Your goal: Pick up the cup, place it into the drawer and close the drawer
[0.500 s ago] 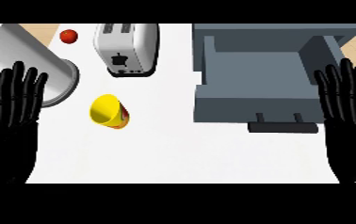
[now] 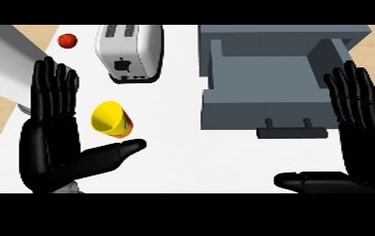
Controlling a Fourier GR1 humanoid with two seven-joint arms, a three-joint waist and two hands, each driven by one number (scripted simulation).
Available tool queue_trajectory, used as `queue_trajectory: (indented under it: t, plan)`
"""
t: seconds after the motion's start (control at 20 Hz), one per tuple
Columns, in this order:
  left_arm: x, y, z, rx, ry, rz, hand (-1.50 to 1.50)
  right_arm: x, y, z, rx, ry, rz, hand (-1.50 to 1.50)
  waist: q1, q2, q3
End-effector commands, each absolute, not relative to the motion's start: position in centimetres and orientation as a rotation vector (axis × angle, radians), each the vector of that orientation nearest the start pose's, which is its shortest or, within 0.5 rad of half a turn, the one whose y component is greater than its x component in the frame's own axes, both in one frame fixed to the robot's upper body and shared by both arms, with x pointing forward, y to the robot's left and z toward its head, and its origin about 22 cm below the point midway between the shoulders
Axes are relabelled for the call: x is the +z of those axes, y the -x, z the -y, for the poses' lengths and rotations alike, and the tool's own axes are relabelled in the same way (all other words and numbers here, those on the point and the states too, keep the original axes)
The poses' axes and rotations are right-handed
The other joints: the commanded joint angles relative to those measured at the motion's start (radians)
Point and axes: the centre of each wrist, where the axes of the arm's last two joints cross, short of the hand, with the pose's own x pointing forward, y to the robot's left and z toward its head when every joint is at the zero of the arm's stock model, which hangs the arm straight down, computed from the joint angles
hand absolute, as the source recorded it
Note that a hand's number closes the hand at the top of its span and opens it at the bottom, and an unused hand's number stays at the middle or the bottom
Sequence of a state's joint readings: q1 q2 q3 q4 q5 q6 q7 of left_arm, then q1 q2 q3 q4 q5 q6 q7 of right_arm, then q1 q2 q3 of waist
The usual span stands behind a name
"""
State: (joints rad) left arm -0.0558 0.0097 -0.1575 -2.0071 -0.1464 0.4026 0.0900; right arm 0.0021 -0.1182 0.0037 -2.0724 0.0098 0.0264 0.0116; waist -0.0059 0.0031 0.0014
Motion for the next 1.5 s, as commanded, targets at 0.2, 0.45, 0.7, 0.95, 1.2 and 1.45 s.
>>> queue_trajectory:
  t: [0.2,0.45,0.7,0.95,1.2,1.45]
  plan:
    - [8.0,-21.6,-18.4,0.385,-0.18,1.88,-1.5,13.3,-21.9,25.7,0.242,0.101,2.009,-1.5,0.007,-0.004,-0.002]
    - [5.4,-22.0,-20.4,0.408,-0.261,1.858,-1.5,10.6,-21.6,26.2,0.212,0.082,2.027,-1.5,0.006,-0.003,-0.001]
    - [3.5,-22.3,-20.9,0.426,-0.365,1.785,-1.5,10.2,-23.0,25.0,0.239,0.084,2.028,-1.5,0.007,-0.003,-0.001]
    - [-1.0,-21.4,-22.9,0.457,-0.43,1.708,-1.5,12.9,-22.8,26.1,0.233,0.108,2.03,-1.5,0.006,-0.003,-0.002]
    - [-3.4,-23.1,-24.4,0.465,-0.466,1.65,-1.5,11.9,-23.2,25.5,0.224,0.104,2.021,-1.5,0.005,-0.002,-0.002]
    - [-8.2,-21.1,-25.9,0.486,-0.498,1.599,-1.5,11.2,-23.1,26.8,0.221,0.097,2.02,-1.5,0.005,-0.002,-0.002]
